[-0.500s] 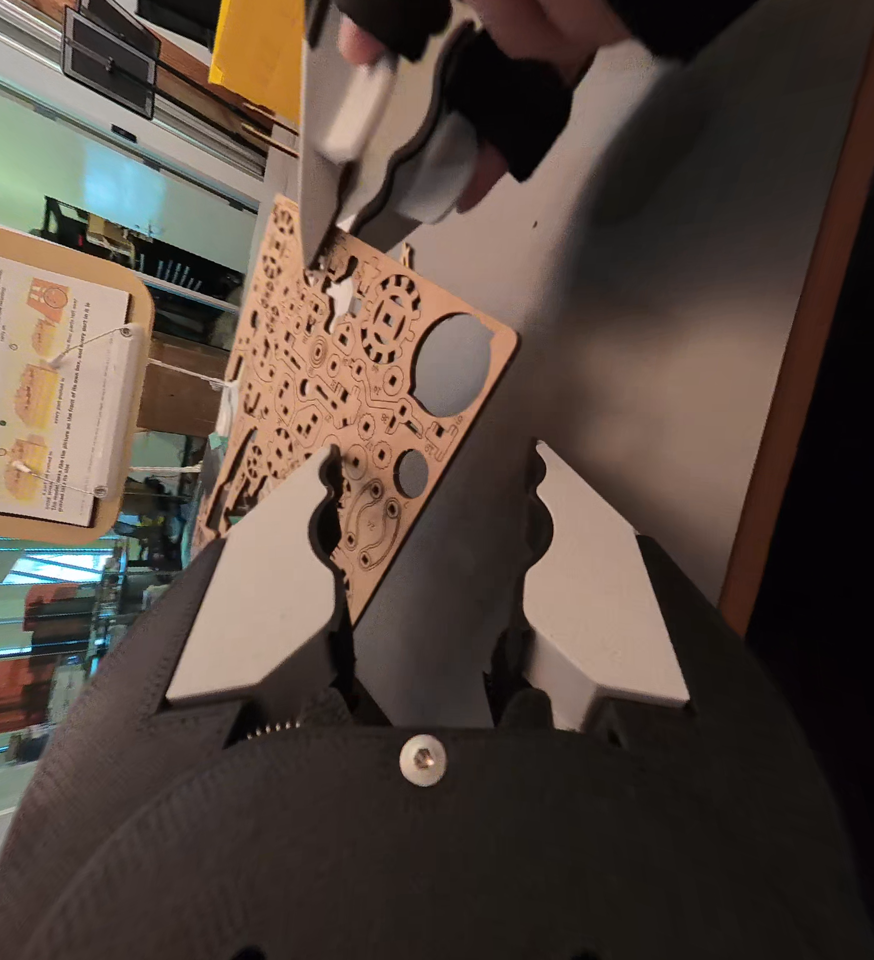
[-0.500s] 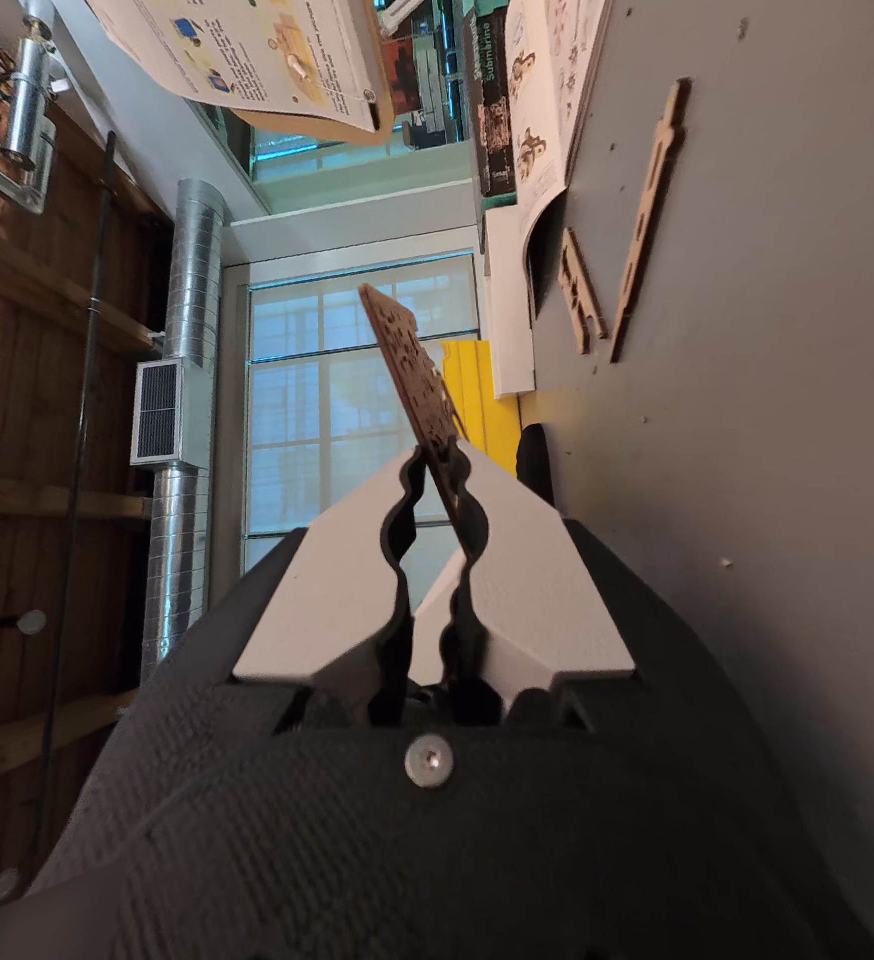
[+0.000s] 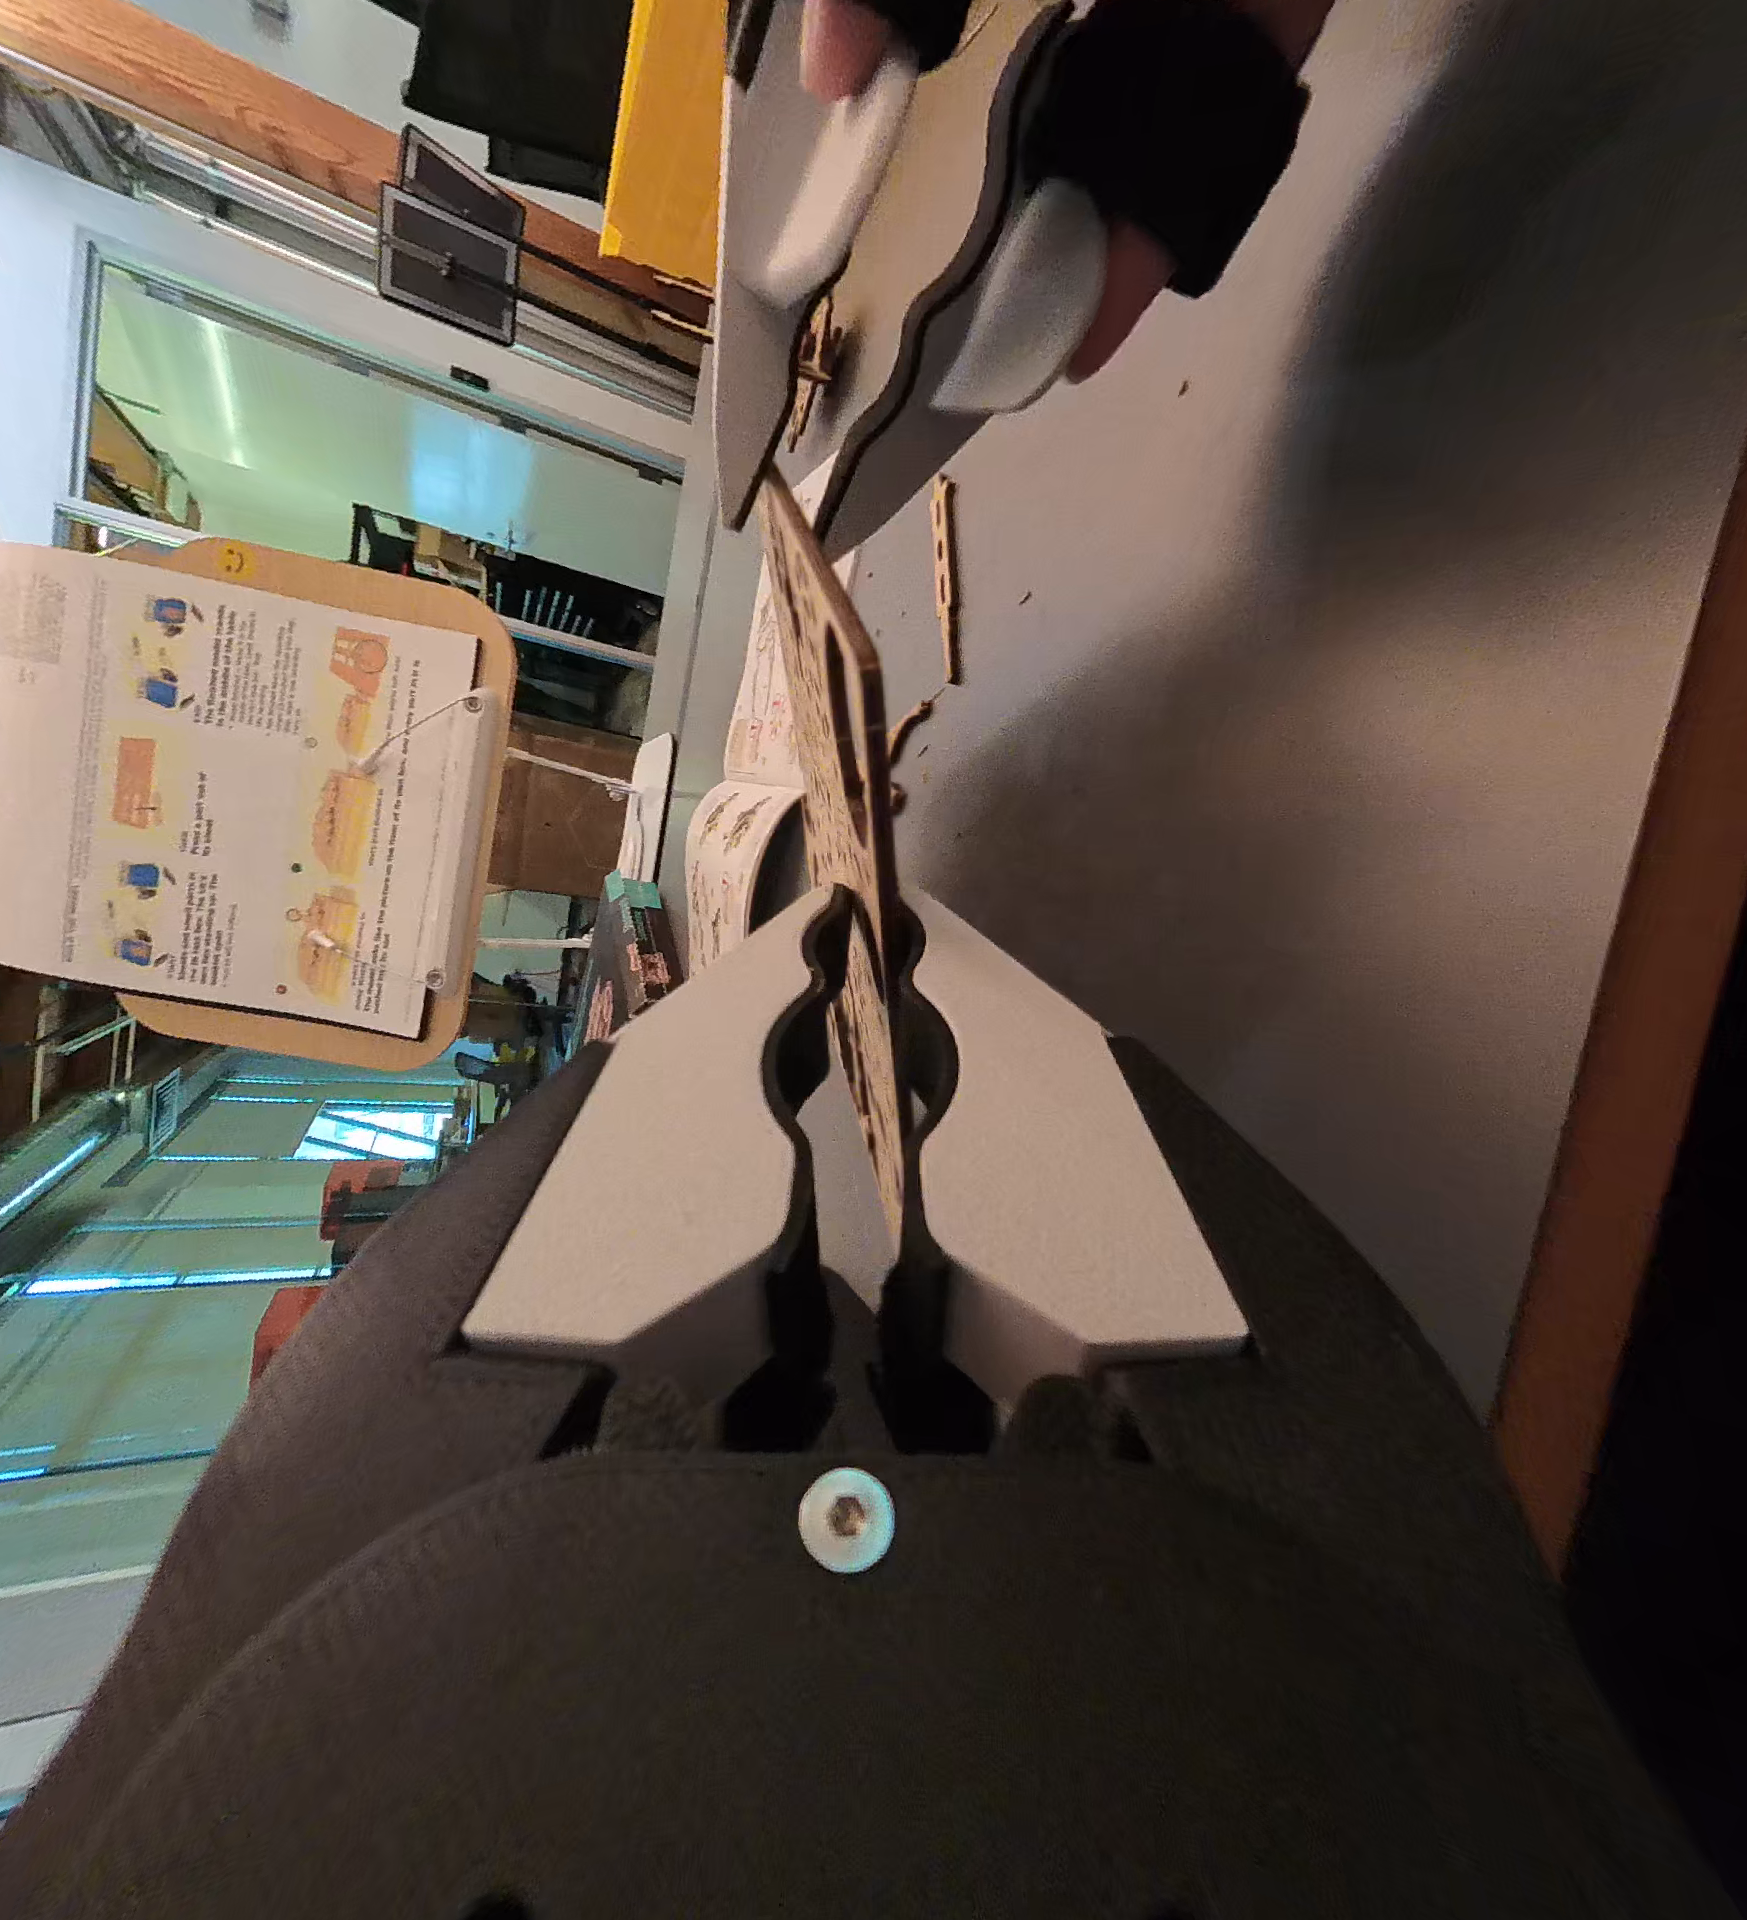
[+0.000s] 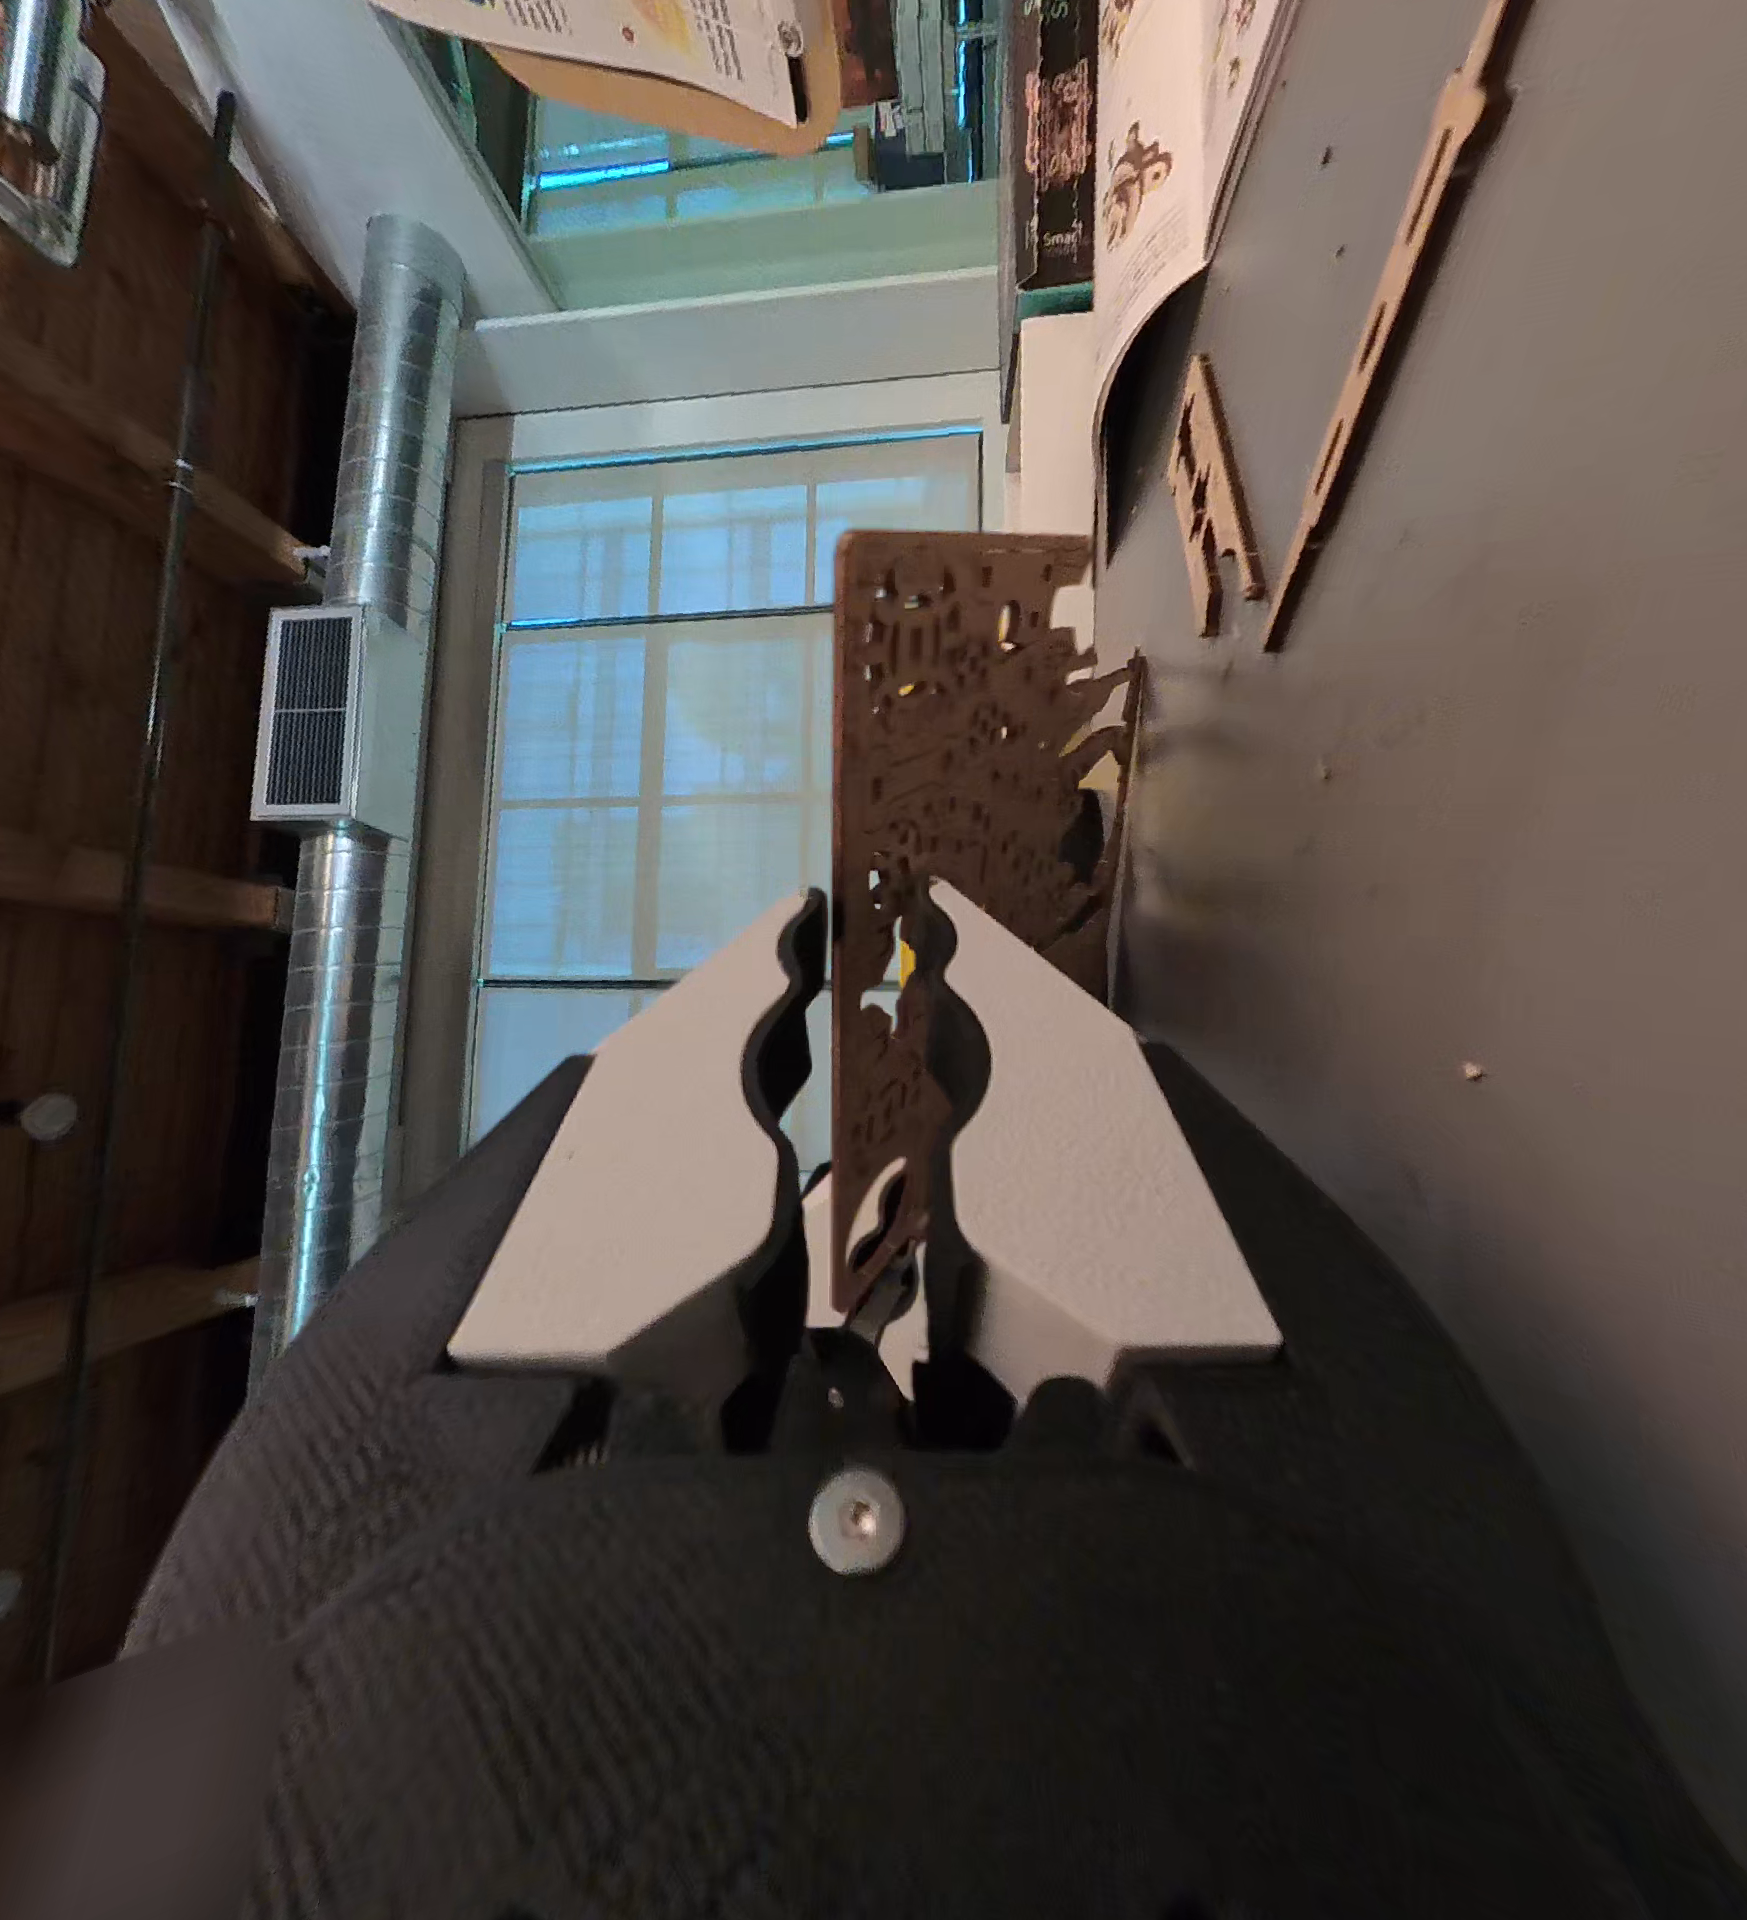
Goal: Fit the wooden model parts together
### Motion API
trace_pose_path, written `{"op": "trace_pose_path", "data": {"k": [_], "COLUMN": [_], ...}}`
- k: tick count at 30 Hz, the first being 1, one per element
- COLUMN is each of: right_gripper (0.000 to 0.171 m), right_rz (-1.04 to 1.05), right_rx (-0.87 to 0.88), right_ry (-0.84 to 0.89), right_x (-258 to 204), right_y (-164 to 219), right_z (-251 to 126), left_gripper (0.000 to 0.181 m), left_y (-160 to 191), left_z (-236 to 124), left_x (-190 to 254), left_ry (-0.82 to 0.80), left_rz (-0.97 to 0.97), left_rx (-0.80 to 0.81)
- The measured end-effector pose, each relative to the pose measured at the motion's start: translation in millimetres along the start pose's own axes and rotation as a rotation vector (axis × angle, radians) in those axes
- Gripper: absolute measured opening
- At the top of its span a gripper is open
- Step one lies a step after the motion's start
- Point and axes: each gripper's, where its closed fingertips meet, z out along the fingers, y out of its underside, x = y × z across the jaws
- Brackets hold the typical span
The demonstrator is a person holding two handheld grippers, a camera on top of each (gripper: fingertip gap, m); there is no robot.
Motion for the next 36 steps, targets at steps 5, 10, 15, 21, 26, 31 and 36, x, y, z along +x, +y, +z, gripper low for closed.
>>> {"op": "trace_pose_path", "data": {"k": [5,10,15,21,26,31,36], "right_gripper": [0.026,0.034,0.036,0.056,0.070,0.055,0.043], "right_rz": [-0.063,-0.182,-0.630,-1.513,-1.943,-2.335,-2.579], "right_rx": [-0.101,-0.213,-0.234,-0.212,-0.337,-0.529,-0.596], "right_ry": [-0.034,-0.085,-0.080,-0.066,-0.002,0.053,0.032], "right_x": [-10,-28,-40,-60,-54,-32,-20], "right_y": [10,29,34,33,28,34,42], "right_z": [-2,-13,-24,-30,-21,3,10], "left_gripper": [0.001,0.001,0.001,0.001,0.001,0.001,0.001], "left_y": [1,7,4,14,21,21,22], "left_z": [-9,-13,-17,-20,-27,-38,-39], "left_x": [-13,-23,-31,-43,-48,-45,-24], "left_ry": [-0.056,-0.041,-0.018,-0.028,0.022,0.010,0.012], "left_rz": [-0.014,-0.076,-0.160,-0.217,-0.297,-0.236,-0.063], "left_rx": [0.023,0.017,0.053,0.061,0.108,0.140,0.113]}}
